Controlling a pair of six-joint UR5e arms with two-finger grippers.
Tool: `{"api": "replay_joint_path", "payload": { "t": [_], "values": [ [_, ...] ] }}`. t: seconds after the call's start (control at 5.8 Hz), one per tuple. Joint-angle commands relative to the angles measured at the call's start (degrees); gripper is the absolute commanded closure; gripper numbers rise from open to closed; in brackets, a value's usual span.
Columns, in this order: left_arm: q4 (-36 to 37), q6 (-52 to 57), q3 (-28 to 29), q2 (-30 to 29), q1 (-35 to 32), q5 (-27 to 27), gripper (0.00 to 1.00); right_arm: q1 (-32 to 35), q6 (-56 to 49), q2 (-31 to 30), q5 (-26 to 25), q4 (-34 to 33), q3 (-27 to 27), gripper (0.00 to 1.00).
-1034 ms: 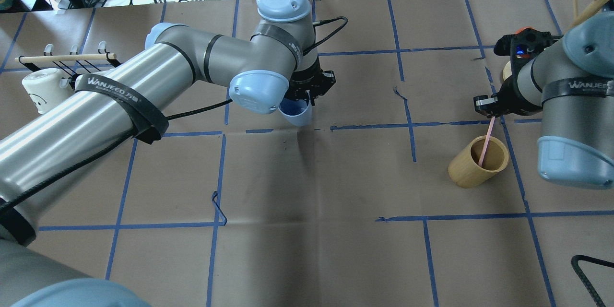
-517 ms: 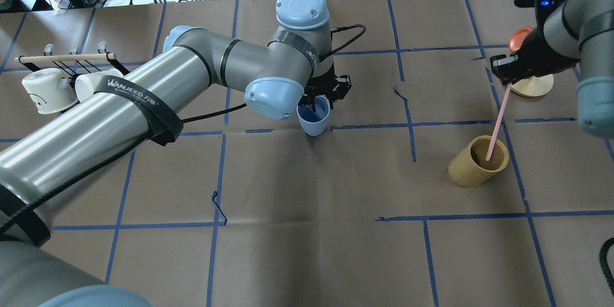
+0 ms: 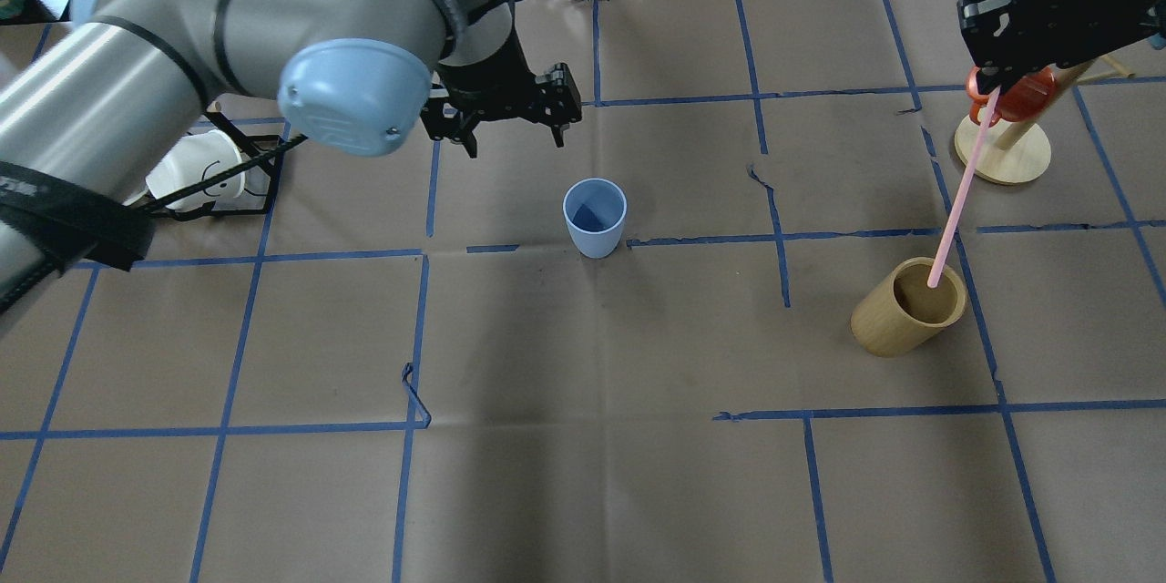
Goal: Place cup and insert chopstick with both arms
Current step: 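Withdraw the left gripper while the right carries the chopstick toward the cup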
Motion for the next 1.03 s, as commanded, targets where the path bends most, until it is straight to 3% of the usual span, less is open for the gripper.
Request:
{"api": "replay_joint_path", "payload": {
  "t": [0.0,0.17,0.52,0.86],
  "values": [
    [-7.3,5.3,-0.6,5.0,6.9,3.4,0.02,4.8,5.5,6.4,-0.6,3.0,-8.8,0.91],
    [-13.6,8.5,-1.3,8.6,10.2,5.5,0.02,8.6,9.8,11.4,-1.2,3.0,-13.8,0.91],
    [-14.4,9.3,-1.1,10.0,10.8,5.8,0.02,19.3,21.5,21.9,-4.4,3.7,-26.0,0.92],
    [-14.4,9.3,-1.1,9.7,10.7,5.9,0.02,28.6,35.6,27.2,-4.5,3.3,-30.9,0.92]
  ]
}}
